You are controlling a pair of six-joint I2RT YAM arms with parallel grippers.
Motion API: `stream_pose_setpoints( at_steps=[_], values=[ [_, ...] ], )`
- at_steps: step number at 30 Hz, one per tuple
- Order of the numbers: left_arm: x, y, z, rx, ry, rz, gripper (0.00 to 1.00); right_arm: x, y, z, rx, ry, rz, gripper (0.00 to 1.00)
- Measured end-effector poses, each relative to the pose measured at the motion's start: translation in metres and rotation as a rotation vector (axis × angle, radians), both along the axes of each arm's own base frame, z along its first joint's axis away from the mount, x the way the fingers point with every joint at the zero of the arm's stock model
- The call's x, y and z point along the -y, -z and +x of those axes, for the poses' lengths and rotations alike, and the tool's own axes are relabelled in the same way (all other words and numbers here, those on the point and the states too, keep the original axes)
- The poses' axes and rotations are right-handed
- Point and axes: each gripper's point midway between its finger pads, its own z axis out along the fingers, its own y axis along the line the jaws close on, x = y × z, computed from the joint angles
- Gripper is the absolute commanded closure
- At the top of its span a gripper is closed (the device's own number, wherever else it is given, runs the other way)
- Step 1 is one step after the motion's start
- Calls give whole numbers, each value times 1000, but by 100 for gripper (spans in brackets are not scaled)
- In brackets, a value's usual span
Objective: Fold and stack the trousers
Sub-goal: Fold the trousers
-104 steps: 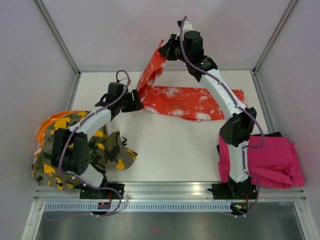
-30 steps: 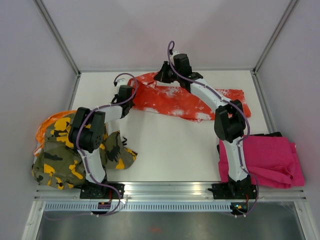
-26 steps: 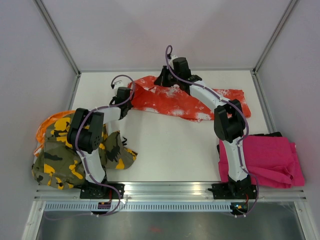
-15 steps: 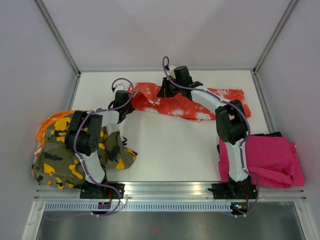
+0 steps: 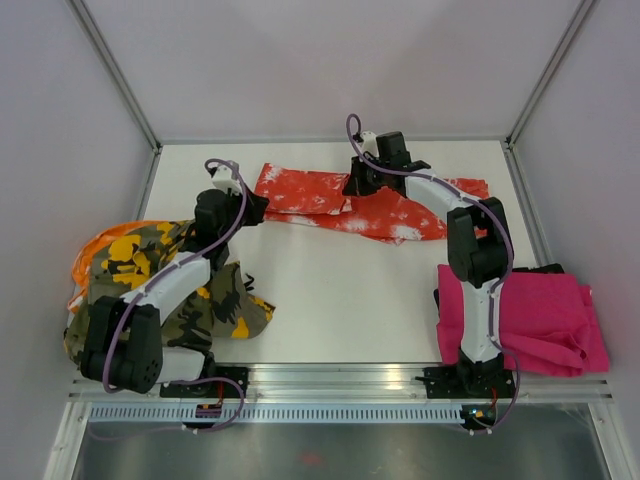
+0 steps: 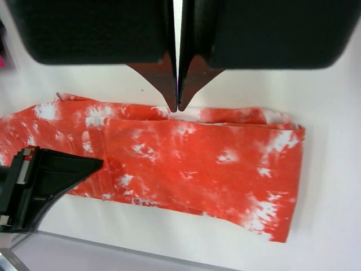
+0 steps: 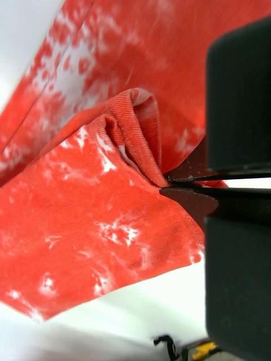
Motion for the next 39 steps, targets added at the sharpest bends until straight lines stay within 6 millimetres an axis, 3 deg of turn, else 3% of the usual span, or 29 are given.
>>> stream_pose_setpoints(
  at_steps=[4, 8, 12, 16, 19, 21, 22, 25, 29, 32, 35, 39],
  values=[
    [-15, 5, 10, -22, -48, 11, 96, 18, 4, 6, 11, 4, -32, 100],
    [-32, 21, 41, -96, -106, 0, 96, 19, 8, 5, 20, -17, -46, 100],
    [-26, 32, 67, -144, -91, -43, 98, 21, 26, 6, 1, -15, -75, 100],
    [-13, 50, 80, -197, -52, -75, 98, 22, 51, 10, -35, -6, -100, 100],
    [-9, 60, 85, -226, -40, -85, 98, 22, 58, 12, -52, 3, -106, 75],
    [-9, 61, 88, -230, -40, -85, 98, 24, 58, 12, -58, 20, -110, 67],
    [-9, 60, 89, -231, -39, -85, 98, 26, 58, 13, -54, 36, -117, 53],
    [-6, 54, 96, -218, -31, -89, 98, 38, 62, 12, -76, 108, -153, 27],
    [-3, 54, 100, -220, -16, -94, 98, 49, 49, 15, -100, 174, -138, 20],
    [-2, 63, 102, -248, -17, -89, 98, 50, 24, 27, -96, 229, -79, 17],
    [-1, 69, 110, -279, -17, -85, 98, 48, 0, 36, -107, 309, 3, 20],
    [2, 70, 120, -292, -14, -84, 98, 40, -4, 36, -140, 379, 51, 21]
  ],
)
